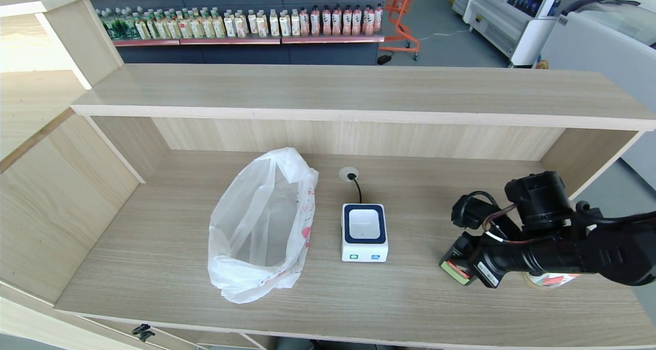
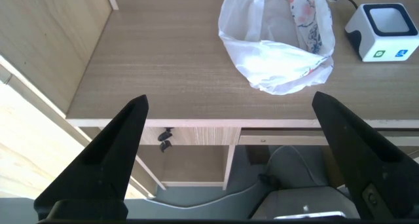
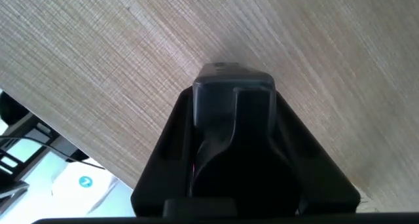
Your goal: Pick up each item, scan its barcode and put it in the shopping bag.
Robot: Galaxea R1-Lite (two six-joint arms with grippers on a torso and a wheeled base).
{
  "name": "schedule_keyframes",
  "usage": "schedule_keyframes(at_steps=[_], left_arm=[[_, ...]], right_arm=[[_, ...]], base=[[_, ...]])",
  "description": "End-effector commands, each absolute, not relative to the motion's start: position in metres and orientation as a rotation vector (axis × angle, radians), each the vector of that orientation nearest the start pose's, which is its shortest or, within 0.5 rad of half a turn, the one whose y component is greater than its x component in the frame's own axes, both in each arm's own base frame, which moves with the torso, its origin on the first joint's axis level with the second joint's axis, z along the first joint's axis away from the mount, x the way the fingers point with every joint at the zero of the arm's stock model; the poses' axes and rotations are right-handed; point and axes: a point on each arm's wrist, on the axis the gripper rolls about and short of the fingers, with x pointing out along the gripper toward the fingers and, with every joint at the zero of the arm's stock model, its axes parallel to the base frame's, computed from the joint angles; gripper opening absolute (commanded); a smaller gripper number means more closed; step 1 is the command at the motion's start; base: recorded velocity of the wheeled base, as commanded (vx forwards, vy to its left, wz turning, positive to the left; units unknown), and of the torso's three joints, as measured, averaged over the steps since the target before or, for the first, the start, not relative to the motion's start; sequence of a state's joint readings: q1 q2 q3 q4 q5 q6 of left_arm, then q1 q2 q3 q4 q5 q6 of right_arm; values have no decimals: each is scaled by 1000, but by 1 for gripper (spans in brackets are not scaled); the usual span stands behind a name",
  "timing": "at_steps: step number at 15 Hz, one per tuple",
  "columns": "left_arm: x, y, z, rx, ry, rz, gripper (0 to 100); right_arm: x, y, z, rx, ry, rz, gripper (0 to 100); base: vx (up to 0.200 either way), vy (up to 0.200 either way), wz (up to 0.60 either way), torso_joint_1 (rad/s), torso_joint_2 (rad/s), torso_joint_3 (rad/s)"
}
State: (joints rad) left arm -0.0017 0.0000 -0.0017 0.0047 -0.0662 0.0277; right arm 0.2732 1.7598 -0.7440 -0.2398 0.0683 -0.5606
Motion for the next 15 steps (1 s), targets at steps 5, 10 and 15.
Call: schedule_keyframes(at_steps=[5, 10, 15], left_arm=[[-23, -1, 75, 27, 4, -68, 100], [-23, -1, 75, 27, 4, -68, 100], [-23, -1, 75, 27, 4, -68, 100]], right_arm=[[193, 46, 195, -631, 313, 407, 0], [119, 17, 209, -1327, 55, 439, 0], [157, 34, 181, -1875, -510, 932, 0]], base=[[0, 0, 0, 0, 0, 0], [0, 0, 0, 0, 0, 0], [0, 0, 0, 0, 0, 0]])
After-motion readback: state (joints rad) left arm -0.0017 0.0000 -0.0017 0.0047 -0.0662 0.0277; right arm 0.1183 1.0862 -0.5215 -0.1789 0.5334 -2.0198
